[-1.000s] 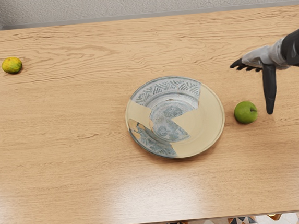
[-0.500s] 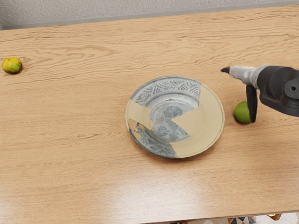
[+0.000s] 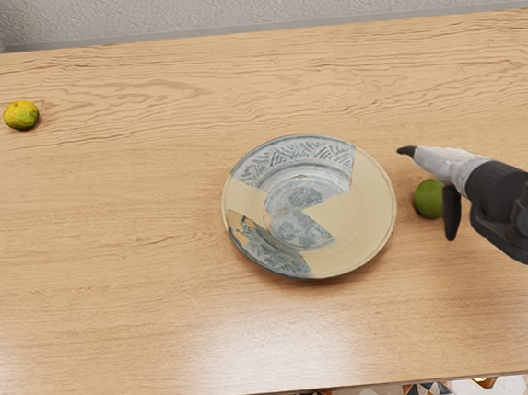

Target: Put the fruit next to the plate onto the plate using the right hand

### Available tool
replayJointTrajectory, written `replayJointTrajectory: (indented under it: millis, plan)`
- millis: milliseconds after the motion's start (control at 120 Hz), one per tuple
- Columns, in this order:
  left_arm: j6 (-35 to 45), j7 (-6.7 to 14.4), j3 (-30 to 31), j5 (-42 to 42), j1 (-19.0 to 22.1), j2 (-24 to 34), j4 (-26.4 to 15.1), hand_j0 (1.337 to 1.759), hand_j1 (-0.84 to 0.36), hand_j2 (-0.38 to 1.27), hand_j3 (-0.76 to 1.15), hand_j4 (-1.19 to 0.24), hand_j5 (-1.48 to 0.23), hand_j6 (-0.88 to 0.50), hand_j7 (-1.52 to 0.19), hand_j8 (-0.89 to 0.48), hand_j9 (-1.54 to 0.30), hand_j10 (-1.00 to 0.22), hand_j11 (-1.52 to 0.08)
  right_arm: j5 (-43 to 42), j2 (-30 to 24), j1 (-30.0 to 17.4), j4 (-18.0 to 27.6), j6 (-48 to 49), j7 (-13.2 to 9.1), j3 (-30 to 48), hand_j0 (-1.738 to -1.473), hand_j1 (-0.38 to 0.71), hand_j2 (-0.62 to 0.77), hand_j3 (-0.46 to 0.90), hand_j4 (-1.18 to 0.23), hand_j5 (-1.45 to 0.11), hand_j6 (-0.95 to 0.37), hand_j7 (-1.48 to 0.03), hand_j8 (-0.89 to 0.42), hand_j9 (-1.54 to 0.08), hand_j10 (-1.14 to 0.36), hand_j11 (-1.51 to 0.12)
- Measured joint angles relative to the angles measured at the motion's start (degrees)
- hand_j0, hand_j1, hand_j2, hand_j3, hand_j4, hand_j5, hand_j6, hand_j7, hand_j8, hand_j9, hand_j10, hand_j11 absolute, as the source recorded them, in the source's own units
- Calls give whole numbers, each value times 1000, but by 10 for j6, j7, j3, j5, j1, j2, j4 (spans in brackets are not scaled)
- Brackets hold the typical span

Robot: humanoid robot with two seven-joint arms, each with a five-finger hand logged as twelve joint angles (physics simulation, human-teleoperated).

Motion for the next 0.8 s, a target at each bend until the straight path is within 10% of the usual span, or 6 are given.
replayJointTrajectory:
  millis: [800]
  plan:
    - [0,0,0,0,-8,0,-9,1658,349,0,0,-1,0,-1,0,-1,0,0,0,-70,19,-55,-42,-45,0,1,-1658,-68,-44,0,-239,-307,-241,-307,-240,-307,-239,-307]
